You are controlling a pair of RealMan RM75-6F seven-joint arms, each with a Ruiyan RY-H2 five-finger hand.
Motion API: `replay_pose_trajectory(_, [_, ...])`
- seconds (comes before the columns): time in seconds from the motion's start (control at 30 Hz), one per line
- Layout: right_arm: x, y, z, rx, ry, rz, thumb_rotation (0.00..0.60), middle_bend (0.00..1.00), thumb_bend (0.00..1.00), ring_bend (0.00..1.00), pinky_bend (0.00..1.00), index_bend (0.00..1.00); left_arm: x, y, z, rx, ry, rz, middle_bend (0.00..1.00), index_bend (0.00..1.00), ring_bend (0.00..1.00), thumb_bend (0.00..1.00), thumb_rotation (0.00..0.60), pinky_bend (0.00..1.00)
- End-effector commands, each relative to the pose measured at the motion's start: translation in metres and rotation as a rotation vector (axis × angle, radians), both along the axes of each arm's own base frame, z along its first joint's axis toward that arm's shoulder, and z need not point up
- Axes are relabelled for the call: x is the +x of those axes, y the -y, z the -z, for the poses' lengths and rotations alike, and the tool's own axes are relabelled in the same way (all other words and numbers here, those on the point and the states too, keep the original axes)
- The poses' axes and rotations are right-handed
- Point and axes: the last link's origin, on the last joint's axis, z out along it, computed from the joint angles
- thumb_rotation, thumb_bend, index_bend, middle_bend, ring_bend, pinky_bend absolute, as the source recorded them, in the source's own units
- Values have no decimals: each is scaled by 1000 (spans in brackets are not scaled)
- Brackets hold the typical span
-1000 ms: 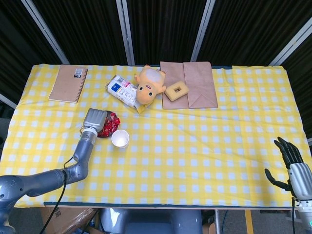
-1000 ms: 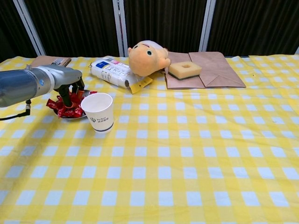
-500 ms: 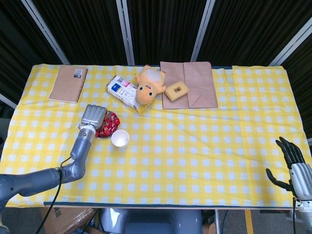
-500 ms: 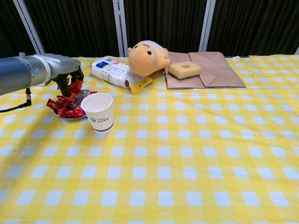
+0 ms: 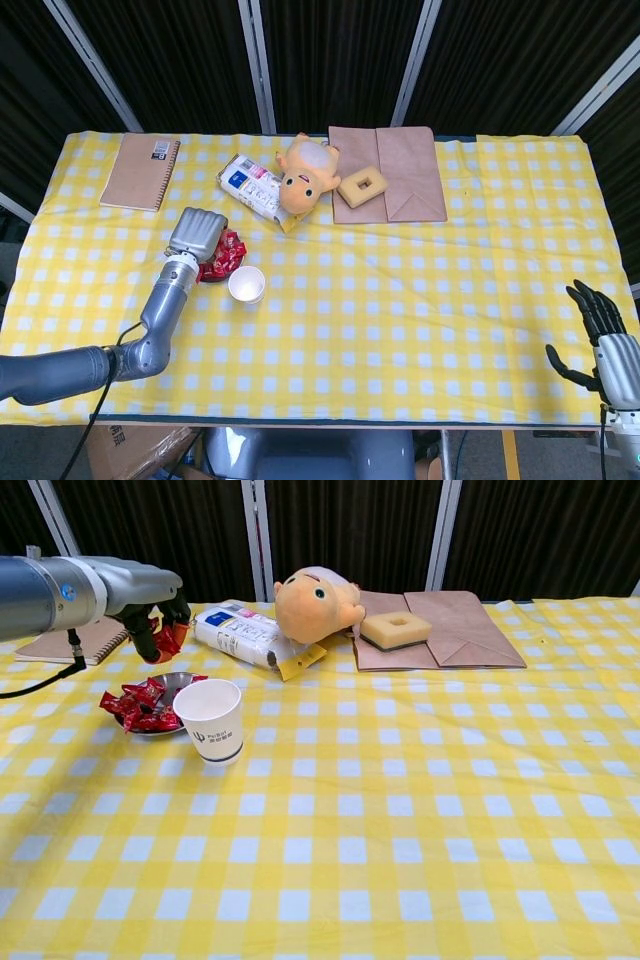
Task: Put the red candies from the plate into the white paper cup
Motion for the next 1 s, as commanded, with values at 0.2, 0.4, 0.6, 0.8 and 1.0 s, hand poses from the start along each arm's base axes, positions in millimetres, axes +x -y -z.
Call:
replay_pose_trajectory(0.2, [0,0,0,0,1,-3,600,0,423,0,0,0,34,17,-4,-36,-5,83,498,527,906,423,600,919])
replay_pose_trajectory(0.4, [1,0,0,0,2,-5,600,0,424,0,0,0,50,35,5,-85,-5,126,501,528,906,423,600,919])
replay_pose_trajectory(0.6, [1,0,0,-4,6,-11,600,0,424,0,0,0,57,59,19,-151,8,147,503,531,906,423,600,919])
replay_pose_trajectory(0.8, [2,0,-1,-11,11,-17,600,0,424,0,0,0,55,74,29,-182,11,148,503,531,906,423,600,919])
replay_pose_trajectory(1.0, [2,0,-2,-16,16,-21,600,0,424,0,0,0,51,79,34,-187,16,139,504,532,906,423,600,919])
